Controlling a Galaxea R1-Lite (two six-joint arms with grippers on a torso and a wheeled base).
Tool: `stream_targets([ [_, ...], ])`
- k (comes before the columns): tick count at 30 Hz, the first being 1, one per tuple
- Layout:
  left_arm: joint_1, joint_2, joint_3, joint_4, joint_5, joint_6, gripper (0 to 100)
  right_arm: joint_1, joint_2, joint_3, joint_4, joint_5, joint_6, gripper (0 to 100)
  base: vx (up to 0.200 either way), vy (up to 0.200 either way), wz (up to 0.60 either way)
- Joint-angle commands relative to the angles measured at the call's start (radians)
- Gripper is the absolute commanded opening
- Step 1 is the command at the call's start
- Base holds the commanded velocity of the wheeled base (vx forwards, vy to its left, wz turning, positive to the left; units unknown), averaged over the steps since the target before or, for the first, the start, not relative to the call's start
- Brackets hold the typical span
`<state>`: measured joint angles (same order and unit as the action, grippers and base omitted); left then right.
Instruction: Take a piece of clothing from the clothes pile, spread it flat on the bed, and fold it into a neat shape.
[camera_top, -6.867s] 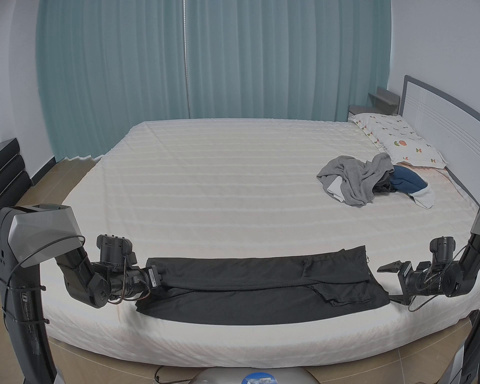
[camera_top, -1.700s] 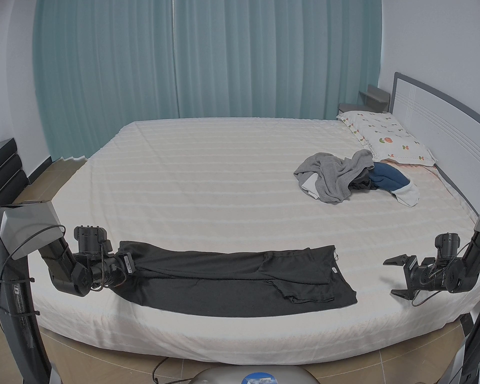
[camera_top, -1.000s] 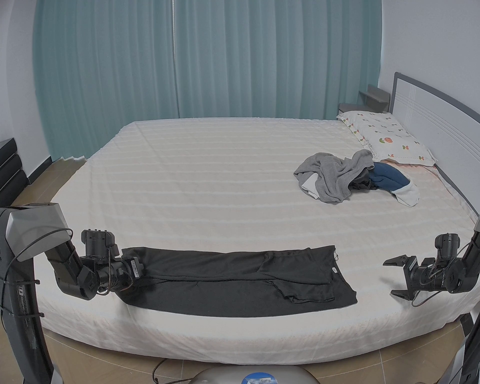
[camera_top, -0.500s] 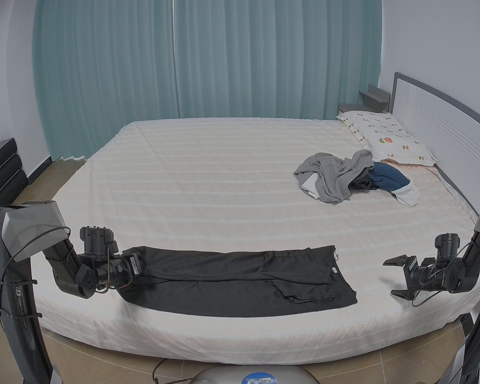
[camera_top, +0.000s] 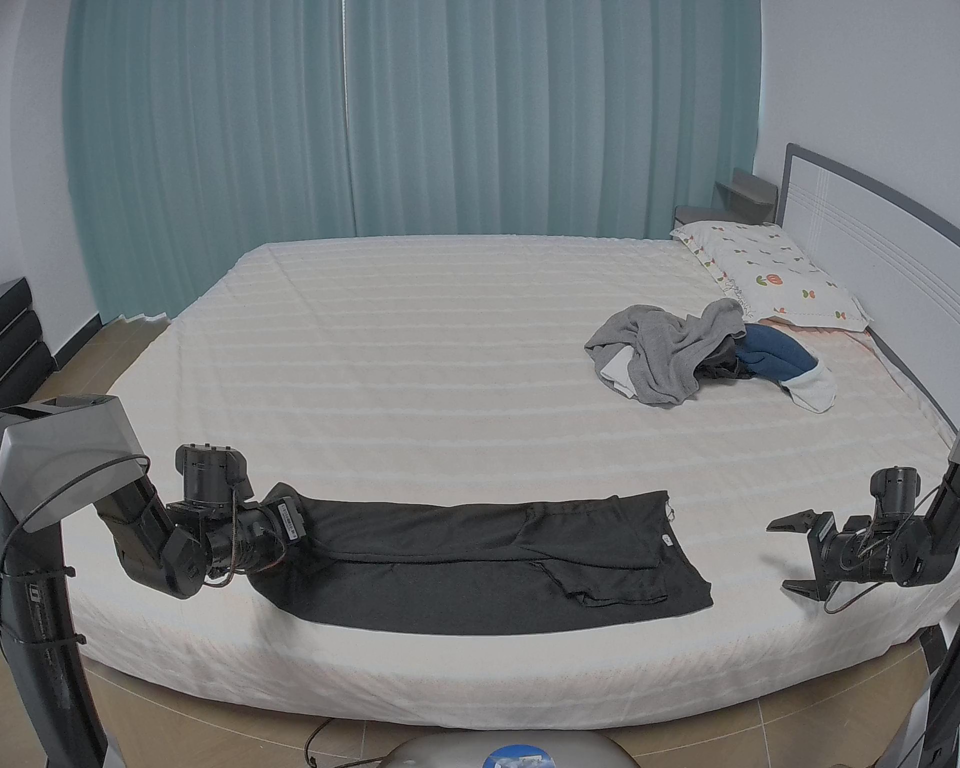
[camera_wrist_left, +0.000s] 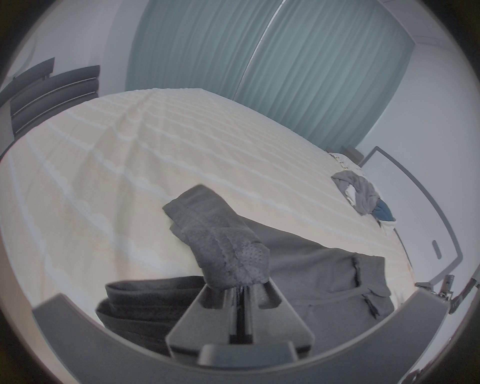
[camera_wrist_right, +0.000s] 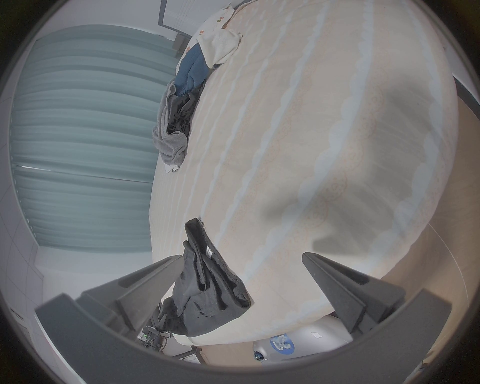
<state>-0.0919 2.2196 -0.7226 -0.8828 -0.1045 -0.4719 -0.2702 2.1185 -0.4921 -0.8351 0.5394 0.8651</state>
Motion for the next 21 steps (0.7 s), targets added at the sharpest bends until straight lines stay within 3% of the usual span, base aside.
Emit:
stream_targets([
  [1, -0.023, -0.023, 0.005, 0.001, 0.002, -0.013, 0, 0.0, 0.001, 0.0, -0.001, 0.001, 0.0, 100, 0.0, -0.2, 0.0],
  [14, -0.135, -0.037, -0.009, 0.007, 0.137, -0.016, 0, -0.001, 0.0, -0.002, -0.001, 0.001, 0.0, 100, 0.0, -0.2, 0.0],
  [21, -0.186, -0.072, -0.046, 0.116, 0.152, -0.045, 0, -0.001, 0.001, 0.0, -0.001, 0.001, 0.0, 100, 0.0, -0.2, 0.0],
])
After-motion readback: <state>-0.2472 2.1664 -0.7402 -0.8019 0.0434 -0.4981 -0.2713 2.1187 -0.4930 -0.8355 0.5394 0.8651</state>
